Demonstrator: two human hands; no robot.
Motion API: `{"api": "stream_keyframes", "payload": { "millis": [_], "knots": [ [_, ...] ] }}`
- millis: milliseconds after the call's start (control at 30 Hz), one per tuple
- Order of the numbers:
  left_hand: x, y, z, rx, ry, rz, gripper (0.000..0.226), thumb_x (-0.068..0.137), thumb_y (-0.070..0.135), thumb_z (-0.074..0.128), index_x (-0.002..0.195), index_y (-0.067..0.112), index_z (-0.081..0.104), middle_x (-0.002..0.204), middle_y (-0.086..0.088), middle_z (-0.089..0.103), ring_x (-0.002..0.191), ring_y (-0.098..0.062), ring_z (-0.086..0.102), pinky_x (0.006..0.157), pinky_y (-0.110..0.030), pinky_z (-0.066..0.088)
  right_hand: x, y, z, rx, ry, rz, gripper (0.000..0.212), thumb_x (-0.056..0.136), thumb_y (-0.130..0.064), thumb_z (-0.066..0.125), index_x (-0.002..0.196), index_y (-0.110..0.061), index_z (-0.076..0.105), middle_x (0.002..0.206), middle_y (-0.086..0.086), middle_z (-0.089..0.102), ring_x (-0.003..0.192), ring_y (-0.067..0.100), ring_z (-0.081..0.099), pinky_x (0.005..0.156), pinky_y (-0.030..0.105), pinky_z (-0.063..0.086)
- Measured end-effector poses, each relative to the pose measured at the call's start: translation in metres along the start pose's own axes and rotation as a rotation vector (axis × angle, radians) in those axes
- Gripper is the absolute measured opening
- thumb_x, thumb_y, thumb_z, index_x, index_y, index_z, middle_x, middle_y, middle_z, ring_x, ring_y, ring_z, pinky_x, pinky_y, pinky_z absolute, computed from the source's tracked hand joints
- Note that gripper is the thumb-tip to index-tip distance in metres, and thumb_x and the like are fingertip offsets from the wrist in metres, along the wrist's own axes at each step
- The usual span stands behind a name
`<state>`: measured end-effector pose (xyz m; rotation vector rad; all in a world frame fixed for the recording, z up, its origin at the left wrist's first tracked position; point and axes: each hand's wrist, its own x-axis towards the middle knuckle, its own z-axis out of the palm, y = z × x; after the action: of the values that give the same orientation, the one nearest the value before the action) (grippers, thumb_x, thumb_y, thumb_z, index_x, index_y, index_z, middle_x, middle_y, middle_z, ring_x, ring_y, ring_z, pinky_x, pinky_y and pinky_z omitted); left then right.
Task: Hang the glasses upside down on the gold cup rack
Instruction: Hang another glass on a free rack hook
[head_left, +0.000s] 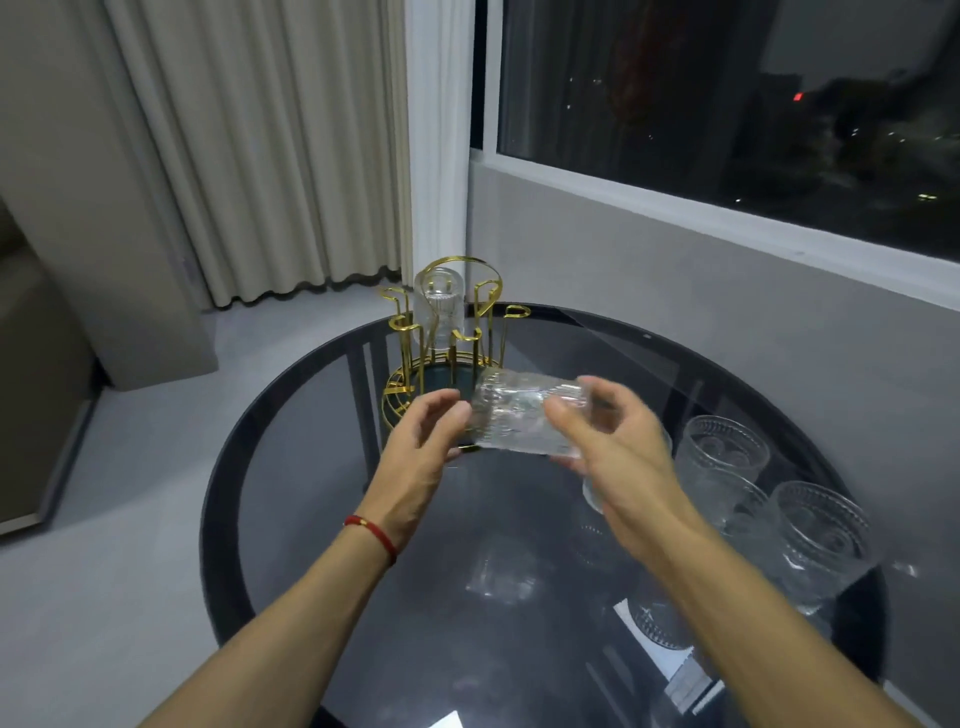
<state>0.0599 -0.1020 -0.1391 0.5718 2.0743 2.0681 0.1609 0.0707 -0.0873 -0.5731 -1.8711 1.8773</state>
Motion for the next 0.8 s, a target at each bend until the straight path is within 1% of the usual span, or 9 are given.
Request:
{"api": "stream_keyframes", "payload": {
  "millis": [33, 67, 133, 200, 267, 367, 533, 667, 800],
  "knots": [
    [0.002, -0.006, -0.003, 0.154, 0.021, 0.024, 0.067, 0.082, 0.070, 0.055, 0.136, 0.029, 0.056, 0.135, 0.002, 0.061, 0.126, -0.020, 0.059, 0.099, -0.037, 0.054, 0.004, -0.004, -0.005, -0.075, 0.070, -0.061, 0.055, 0.086, -0.031, 0.085, 0.135, -0.028, 0.061, 0.139, 0.000, 0.063, 0.126, 0.022, 0.064, 0.105, 0.051, 0.055],
    [0.007, -0.014, -0.006, 0.336, 0.055, 0.053, 0.065, 0.088, 0.067, 0.050, 0.141, 0.030, 0.052, 0.139, 0.001, 0.058, 0.129, -0.022, 0.055, 0.100, -0.038, 0.052, 0.011, -0.010, -0.009, -0.125, 0.118, -0.110, 0.057, 0.084, -0.033, 0.086, 0.135, -0.033, 0.061, 0.140, -0.003, 0.063, 0.126, 0.021, 0.063, 0.106, 0.051, 0.054],
    [0.015, -0.028, -0.008, 0.693, 0.093, 0.096, 0.063, 0.095, 0.055, 0.052, 0.151, 0.027, 0.042, 0.153, -0.003, 0.048, 0.141, -0.024, 0.042, 0.111, -0.049, 0.045, 0.026, -0.024, -0.018, -0.167, 0.198, -0.172, 0.060, 0.082, -0.038, 0.086, 0.136, -0.037, 0.060, 0.142, -0.004, 0.063, 0.127, 0.022, 0.063, 0.107, 0.052, 0.053],
    [0.022, -0.040, -0.004, 0.900, 0.070, 0.119, 0.070, 0.095, 0.051, 0.055, 0.157, 0.028, 0.033, 0.165, -0.002, 0.033, 0.152, -0.023, 0.025, 0.120, -0.054, 0.033, 0.050, -0.040, -0.019, -0.210, 0.276, -0.229, 0.064, 0.081, -0.042, 0.085, 0.139, -0.037, 0.059, 0.143, -0.002, 0.062, 0.127, 0.022, 0.062, 0.107, 0.051, 0.053],
    [0.025, -0.051, 0.001, 1.043, 0.028, 0.116, 0.075, 0.094, 0.054, 0.054, 0.159, 0.031, 0.025, 0.170, -0.001, 0.020, 0.157, -0.024, 0.013, 0.123, -0.055, 0.025, 0.080, -0.059, -0.012, -0.240, 0.343, -0.279, 0.067, 0.079, -0.041, 0.085, 0.140, -0.032, 0.057, 0.142, -0.001, 0.062, 0.126, 0.022, 0.062, 0.107, 0.048, 0.054],
    [0.024, -0.067, 0.007, 1.153, 0.006, 0.113, 0.076, 0.095, 0.058, 0.047, 0.160, 0.034, 0.017, 0.173, -0.001, 0.010, 0.158, -0.024, 0.002, 0.125, -0.054, 0.015, 0.129, -0.082, 0.008, -0.253, 0.342, -0.297, 0.068, 0.077, -0.042, 0.086, 0.136, -0.027, 0.058, 0.138, 0.001, 0.063, 0.123, 0.021, 0.062, 0.104, 0.039, 0.054],
    [0.026, -0.076, 0.010, 1.207, 0.022, 0.116, 0.076, 0.093, 0.061, 0.038, 0.160, 0.035, 0.013, 0.172, -0.001, 0.011, 0.159, -0.023, -0.002, 0.124, -0.053, 0.015, 0.192, -0.095, 0.048, -0.317, 0.207, -0.290, 0.067, 0.080, -0.034, 0.086, 0.140, -0.022, 0.061, 0.141, 0.005, 0.064, 0.124, 0.024, 0.063, 0.099, 0.033, 0.049],
    [0.026, -0.076, 0.010, 1.231, 0.012, 0.108, 0.075, 0.094, 0.061, 0.036, 0.161, 0.036, 0.012, 0.173, 0.000, 0.011, 0.159, -0.023, -0.003, 0.124, -0.053, 0.014, 0.221, -0.090, 0.067, -0.416, 0.091, -0.300, 0.069, 0.081, -0.028, 0.087, 0.144, -0.018, 0.060, 0.145, 0.005, 0.063, 0.131, 0.025, 0.060, 0.110, 0.041, 0.049],
    [0.025, -0.075, 0.012, 1.236, 0.013, 0.108, 0.075, 0.094, 0.060, 0.033, 0.161, 0.036, 0.011, 0.173, -0.001, 0.011, 0.159, -0.024, -0.004, 0.124, -0.053, 0.014, 0.232, -0.078, 0.074, -0.503, -0.077, -0.318, 0.065, 0.085, -0.024, 0.085, 0.145, -0.018, 0.061, 0.149, 0.006, 0.062, 0.136, 0.027, 0.056, 0.114, 0.048, 0.046]
  ]
}}
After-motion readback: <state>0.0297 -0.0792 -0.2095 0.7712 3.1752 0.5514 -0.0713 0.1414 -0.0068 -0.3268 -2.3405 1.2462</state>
